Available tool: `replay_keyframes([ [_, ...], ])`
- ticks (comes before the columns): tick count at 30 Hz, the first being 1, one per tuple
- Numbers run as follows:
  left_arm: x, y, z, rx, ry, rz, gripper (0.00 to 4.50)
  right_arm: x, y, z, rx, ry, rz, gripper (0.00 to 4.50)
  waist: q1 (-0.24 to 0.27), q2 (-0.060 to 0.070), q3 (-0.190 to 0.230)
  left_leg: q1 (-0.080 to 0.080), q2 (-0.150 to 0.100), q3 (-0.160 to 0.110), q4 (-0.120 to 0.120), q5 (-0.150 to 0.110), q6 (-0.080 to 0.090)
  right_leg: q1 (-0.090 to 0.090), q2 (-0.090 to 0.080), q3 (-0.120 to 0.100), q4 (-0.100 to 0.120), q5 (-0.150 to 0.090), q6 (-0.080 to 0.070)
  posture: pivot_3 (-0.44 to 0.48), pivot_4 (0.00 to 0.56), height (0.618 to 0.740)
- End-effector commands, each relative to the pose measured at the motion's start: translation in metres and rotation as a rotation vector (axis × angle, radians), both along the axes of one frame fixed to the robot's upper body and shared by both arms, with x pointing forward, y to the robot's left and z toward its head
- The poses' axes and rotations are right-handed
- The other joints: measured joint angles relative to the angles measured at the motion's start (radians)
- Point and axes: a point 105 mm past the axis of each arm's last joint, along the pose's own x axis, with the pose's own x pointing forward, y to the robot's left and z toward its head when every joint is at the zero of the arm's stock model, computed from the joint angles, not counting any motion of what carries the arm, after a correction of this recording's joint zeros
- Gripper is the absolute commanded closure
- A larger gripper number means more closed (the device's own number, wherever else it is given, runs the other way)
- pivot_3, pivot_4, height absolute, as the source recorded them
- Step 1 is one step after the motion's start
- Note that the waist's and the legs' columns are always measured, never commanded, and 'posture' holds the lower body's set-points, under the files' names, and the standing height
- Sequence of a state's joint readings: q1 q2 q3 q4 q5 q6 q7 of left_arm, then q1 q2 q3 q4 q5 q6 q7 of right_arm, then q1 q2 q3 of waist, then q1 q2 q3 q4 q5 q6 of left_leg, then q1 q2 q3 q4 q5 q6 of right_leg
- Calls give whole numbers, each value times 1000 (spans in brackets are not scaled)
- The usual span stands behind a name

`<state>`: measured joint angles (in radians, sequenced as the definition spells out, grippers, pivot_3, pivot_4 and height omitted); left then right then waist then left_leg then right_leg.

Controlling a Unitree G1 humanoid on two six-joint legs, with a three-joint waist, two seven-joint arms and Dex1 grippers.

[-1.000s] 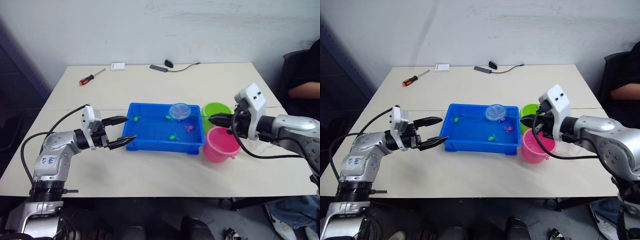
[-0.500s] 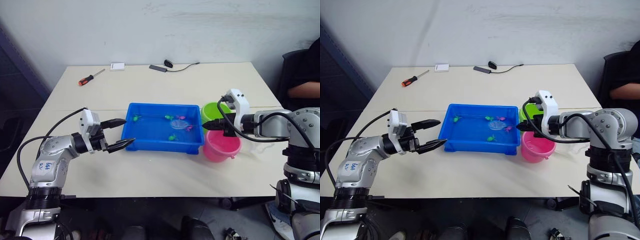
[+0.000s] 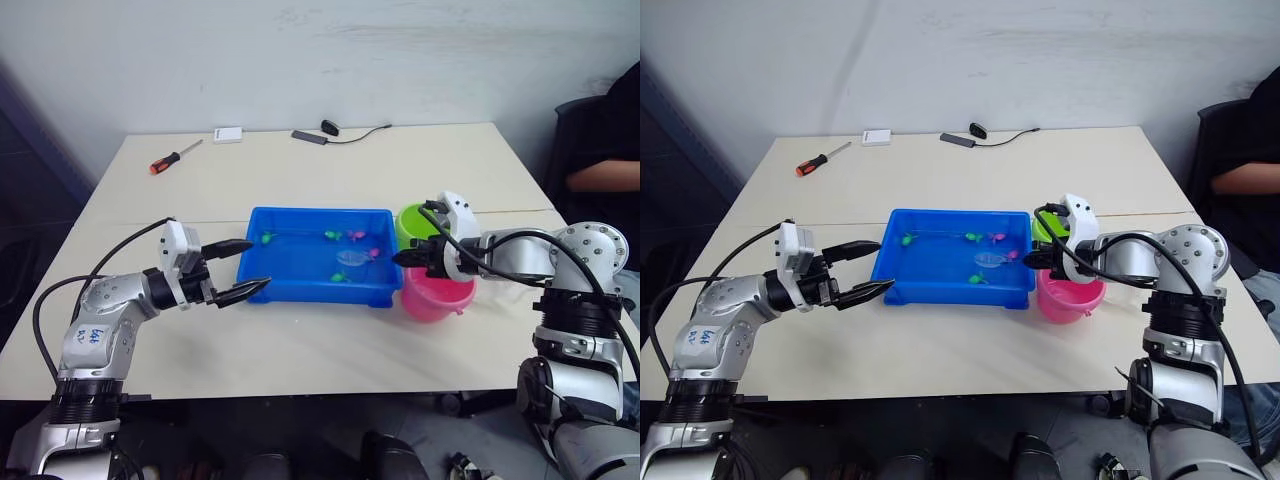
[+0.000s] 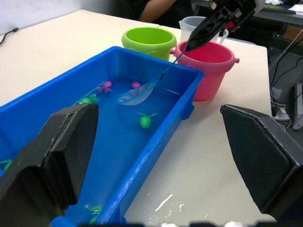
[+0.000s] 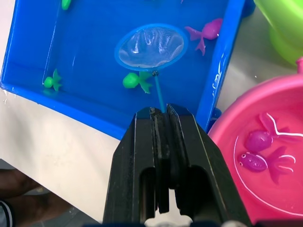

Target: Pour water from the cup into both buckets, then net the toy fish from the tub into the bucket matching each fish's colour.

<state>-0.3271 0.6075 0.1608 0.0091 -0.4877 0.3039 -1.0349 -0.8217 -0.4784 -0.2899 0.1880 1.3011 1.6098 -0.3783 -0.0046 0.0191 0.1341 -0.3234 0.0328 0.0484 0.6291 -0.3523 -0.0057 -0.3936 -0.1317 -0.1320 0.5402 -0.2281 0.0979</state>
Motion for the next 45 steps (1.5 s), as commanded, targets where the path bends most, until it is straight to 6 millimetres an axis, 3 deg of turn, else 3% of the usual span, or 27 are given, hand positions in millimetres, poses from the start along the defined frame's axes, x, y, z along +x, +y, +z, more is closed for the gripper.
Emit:
replay_keyframes([
  [1, -4, 0, 13, -14, -50, -3, 33, -1, -1, 7, 39, 2, -9, 4500, 0, 0, 0, 0, 0, 0, 0, 0, 0, 0, 0, 0, 0, 0, 0, 0, 150, 740],
  [7, -4, 0, 12, -14, -48, -2, 33, -1, -4, 1, 8, 38, -47, 4500, 1, 0, 0, 0, 2, 0, 0, 0, 0, 0, 0, 0, 0, 0, 0, 0, 150, 740],
  [15, -4, 1, 13, -10, -46, -1, 33, 7, -15, -8, -80, 15, -230, 4500, 1, 0, 0, 0, 4, 0, 0, 0, 0, 0, 0, 0, -1, 0, 0, 0, 150, 740],
  [23, -4, 0, 13, -7, -47, -5, 33, 11, -13, 2, -102, -94, -271, 4500, 4, 1, 0, 0, 4, -4, 0, 0, 0, 0, 0, 0, -3, 0, 0, 0, 150, 740],
  [34, -1, 0, 14, -2, -47, -19, 33, -23, -14, 26, -95, -253, -41, 4500, 7, 2, 1, -6, 4, -10, -1, 0, 1, -1, 0, -1, -6, 0, 0, 0, 150, 740],
  [45, 3, -4, 16, -2, -57, -52, 33, -57, -29, 40, -95, -417, 89, 4500, 7, 2, 1, -9, 0, -9, -1, 0, 1, -1, 1, -3, -17, 0, 1, 0, 150, 740],
])
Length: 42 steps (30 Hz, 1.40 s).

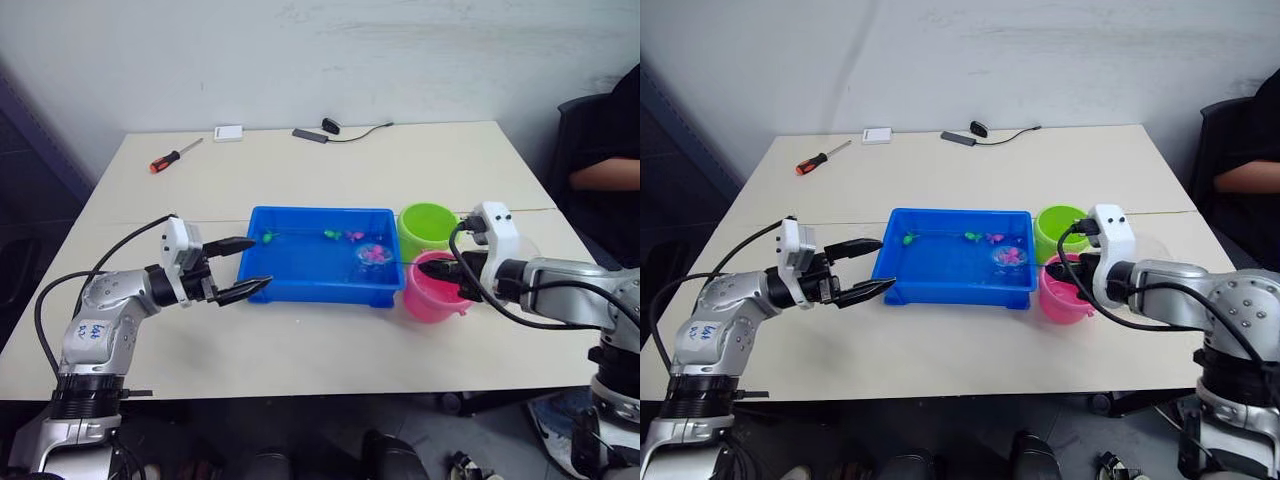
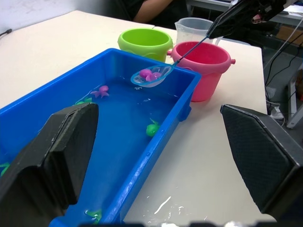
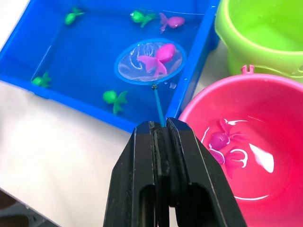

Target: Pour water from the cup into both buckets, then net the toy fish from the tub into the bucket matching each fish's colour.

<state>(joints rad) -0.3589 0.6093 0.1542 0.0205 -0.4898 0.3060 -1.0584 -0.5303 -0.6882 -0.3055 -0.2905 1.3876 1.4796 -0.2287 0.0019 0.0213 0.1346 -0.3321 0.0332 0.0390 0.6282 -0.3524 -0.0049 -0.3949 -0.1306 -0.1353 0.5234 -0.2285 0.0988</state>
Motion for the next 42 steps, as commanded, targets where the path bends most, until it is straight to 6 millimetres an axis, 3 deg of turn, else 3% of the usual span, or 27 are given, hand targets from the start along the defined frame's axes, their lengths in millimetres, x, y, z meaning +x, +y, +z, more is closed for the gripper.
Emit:
replay_keyframes([
  [1, 2, -1, 11, -5, -43, -23, 33, -14, -6, 22, 24, -143, 56, 4500, 1, 0, 0, 0, 0, 0, 0, 0, 0, 0, 0, 0, 0, 0, 0, 0, 150, 740],
  [6, 3, -2, 14, -5, -44, -43, 33, -28, -18, 41, 38, -255, 67, 4500, 1, 0, 0, -1, 0, 0, 0, 0, 0, 0, 0, 0, -1, 0, 0, 0, 150, 740],
  [10, 5, -4, 14, -2, -49, -52, 33, -38, -28, 43, 47, -286, 81, 4500, 16, -1, 0, -1, -1, 1, 0, 0, 0, 0, 0, 0, -3, 0, 0, 0, 150, 740],
  [20, 7, -5, 12, 1, -52, -60, 33, -55, -66, 25, -39, -390, -48, 4500, 28, -3, 0, -2, -2, 1, 0, 0, 0, 1, -1, 0, -6, -1, -2, 0, 150, 740],
  [31, 8, -4, 10, 1, -50, -56, 33, -62, -80, 31, -158, -578, -104, 4500, 25, -4, 2, -1, -1, 1, 0, 0, -1, 0, 0, 0, -6, -2, -3, 0, 150, 740],
  [42, 10, -4, 9, -3, -53, -53, 33, -68, -98, 4, -398, -646, -71, 4500, 25, -4, 1, -1, -2, 1, 0, 0, -1, 1, 0, 0, -6, -3, -5, 0, 150, 740],
])
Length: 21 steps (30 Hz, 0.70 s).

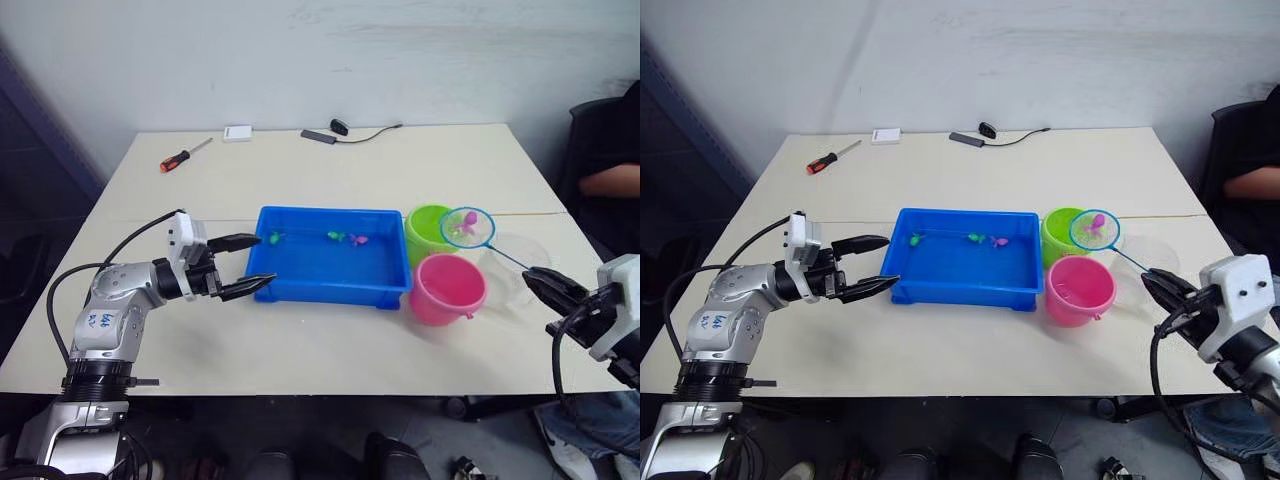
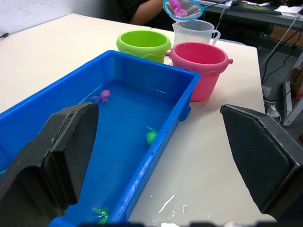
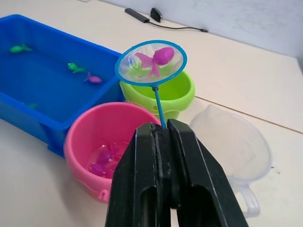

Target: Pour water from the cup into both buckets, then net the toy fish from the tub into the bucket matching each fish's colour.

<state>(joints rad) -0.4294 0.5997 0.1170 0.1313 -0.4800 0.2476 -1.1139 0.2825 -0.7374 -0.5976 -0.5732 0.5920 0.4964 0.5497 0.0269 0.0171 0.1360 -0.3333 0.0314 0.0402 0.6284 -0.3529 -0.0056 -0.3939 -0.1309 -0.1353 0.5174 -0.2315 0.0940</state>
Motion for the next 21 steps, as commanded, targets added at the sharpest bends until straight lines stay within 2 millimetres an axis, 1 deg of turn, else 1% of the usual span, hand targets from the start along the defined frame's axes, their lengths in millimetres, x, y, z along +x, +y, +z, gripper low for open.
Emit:
replay_keyframes([
  [1, 0, 0, 10, -1, -46, 0, 33, -1, -3, 0, -94, -54, 8, 4500, 0, 0, 0, 0, 0, 0, 0, 0, 0, 0, 0, 0, 0, 0, 0, 0, 150, 740],
  [5, 0, 0, 10, 1, -47, 1, 33, 0, -10, -10, -189, -65, 3, 4500, 0, 0, 0, 0, 0, 0, 0, 0, 0, 0, 0, 0, 0, 0, 0, 0, 150, 740],
  [10, 0, 1, 10, 4, -46, 2, 33, 2, -12, -14, -298, -123, 26, 4500, -1, 0, 0, 0, 0, 1, 0, 0, 0, 0, 0, 0, 1, 0, 0, 0, 150, 740],
  [14, -1, 1, 11, -1, -46, -4, 33, 0, -18, -22, -407, -146, 46, 4500, -1, 0, 0, 1, 0, 3, 0, 0, 0, 0, 0, 0, 2, 0, 0, 0, 150, 740],
  [21, -4, -1, 11, -4, -41, -33, 33, -1, -20, -23, -521, -267, 73, 4500, -3, 0, 0, 1, 0, 7, 0, 0, 0, 0, 0, 0, 2, 0, 1, 0, 150, 740],
])
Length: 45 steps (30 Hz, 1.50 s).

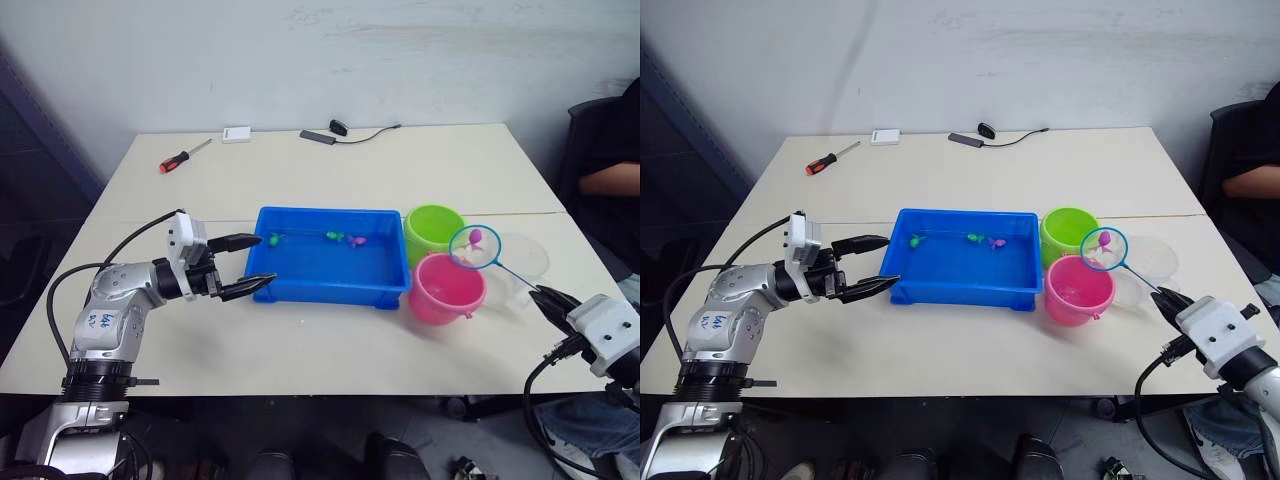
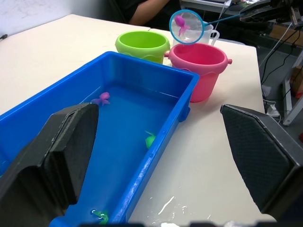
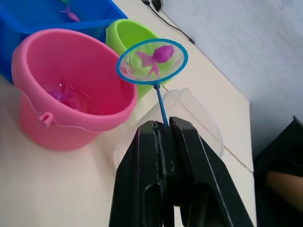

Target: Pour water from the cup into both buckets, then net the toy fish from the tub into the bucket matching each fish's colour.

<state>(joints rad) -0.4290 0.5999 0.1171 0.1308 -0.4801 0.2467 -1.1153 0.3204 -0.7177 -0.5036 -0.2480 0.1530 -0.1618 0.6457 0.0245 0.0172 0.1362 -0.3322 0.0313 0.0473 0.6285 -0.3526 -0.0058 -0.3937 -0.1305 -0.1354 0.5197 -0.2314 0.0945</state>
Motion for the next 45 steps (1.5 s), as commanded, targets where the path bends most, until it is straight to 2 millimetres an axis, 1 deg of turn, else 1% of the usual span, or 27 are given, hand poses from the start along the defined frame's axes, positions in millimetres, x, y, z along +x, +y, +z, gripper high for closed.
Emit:
replay_keyframes([
  [1, -5, -2, 11, -4, -36, -41, 33, 0, 4, 7, -107, -121, 53, 4500, 0, 0, 0, 0, 0, 0, 0, 0, 0, 0, 0, 0, 0, 0, 0, 0, 150, 740],
  [6, -9, -4, 11, 3, -28, -85, 33, 0, 6, 4, -237, -187, 96, 4500, 0, 0, 0, 1, 0, 1, 0, 0, -1, 0, 0, 1, 1, 0, 1, 0, 150, 740],
  [12, -7, -4, 11, 5, -27, -88, 33, -2, 6, 2, -371, -264, 124, 4500, -2, 0, 0, 2, 0, 2, 0, 1, -2, 1, 0, 1, 1, 1, 2, 0, 150, 740],
  [22, -5, -5, 9, 9, -26, -89, 33, -5, 4, 6, -583, -375, 182, 4500, -3, -1, 0, 4, 0, 3, 0, 2, -4, 2, 0, 2, 2, 0, 2, 0, 150, 740],
  [25, -4, -5, 9, 10, -27, -89, 33, -8, -1, 8, -647, -394, 183, 4500, -2, -1, 0, 4, 0, 3, 0, 3, -5, 2, 0, 3, 2, 0, 2, 0, 150, 740],
  [31, -1, -6, 8, 10, -27, -92, 33, -14, 2, 11, -701, -430, 193, 4500, -4, -3, 1, 5, 0, 3, -1, 3, -5, 2, 0, 3, 2, 0, 2, 0, 150, 740],
  [36, 0, -8, 8, 5, -28, -99, 33, -13, 7, 12, -708, -450, 196, 4500, -5, -3, 1, 6, 0, 4, -1, 3, -5, 3, 0, 4, 2, 0, 2, 0, 150, 740],
  [41, 1, -10, 7, 3, -29, -104, 33, -17, 7, 13, -719, -446, 196, 4500, -2, -3, 1, 7, 0, 4, -1, 2, -4, 4, 0, 4, 2, -1, 1, 0, 150, 740],
  [43, 1, -11, 7, 1, -28, -105, 33, -15, 12, 19, -714, -463, 207, 4500, -4, -3, 1, 7, 0, 3, -1, 2, -4, 4, 0, 4, 2, -1, 1, 0, 150, 740],
  [45, 2, -11, 6, 0, -25, -104, 33, -8, 23, 32, -689, -493, 230, 4500, -5, -3, 2, 7, 0, 3, -1, 2, -3, 4, 0, 5, 2, -1, 1, 0, 150, 740],
])
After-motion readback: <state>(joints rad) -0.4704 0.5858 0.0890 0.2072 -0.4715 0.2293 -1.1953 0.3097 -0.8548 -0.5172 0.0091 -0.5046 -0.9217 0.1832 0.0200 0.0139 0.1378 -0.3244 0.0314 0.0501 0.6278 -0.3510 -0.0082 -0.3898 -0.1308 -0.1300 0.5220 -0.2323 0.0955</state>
